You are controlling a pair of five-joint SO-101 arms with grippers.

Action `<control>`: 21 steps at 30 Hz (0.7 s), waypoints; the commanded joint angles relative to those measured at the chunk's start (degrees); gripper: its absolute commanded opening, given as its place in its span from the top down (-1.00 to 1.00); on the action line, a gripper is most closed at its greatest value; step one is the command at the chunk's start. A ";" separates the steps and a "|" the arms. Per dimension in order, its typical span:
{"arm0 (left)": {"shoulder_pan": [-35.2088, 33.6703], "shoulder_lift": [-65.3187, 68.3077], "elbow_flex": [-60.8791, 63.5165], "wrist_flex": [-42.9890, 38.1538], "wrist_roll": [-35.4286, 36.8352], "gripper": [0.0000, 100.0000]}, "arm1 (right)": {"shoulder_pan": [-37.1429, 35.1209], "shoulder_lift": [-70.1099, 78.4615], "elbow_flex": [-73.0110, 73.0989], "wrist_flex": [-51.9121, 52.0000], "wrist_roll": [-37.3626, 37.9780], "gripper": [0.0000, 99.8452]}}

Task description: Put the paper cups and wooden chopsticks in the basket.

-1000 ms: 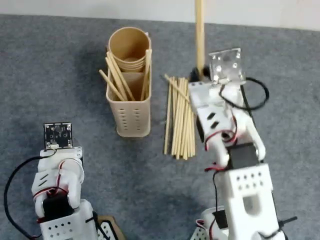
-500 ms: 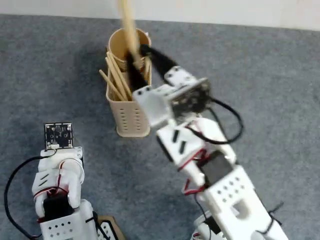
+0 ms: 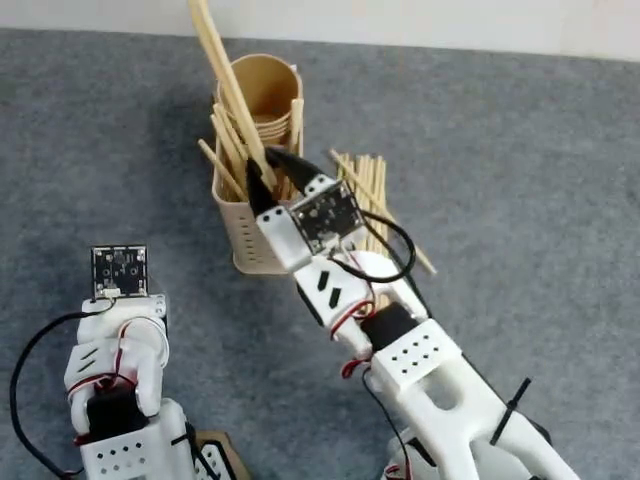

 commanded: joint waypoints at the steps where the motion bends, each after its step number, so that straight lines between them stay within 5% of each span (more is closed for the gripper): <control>1: 0.92 -0.31 -0.13 -1.32 -0.62 0.74 | 1.89 -1.10 1.36 -1.80 0.35 0.99; 11: 0.92 -0.31 -0.04 -1.32 -0.70 0.74 | 1.89 -1.19 -0.13 5.14 -1.41 0.78; 21: 0.92 -0.31 -0.04 -1.32 -0.70 0.74 | 3.21 -1.27 -13.93 19.56 -7.47 0.78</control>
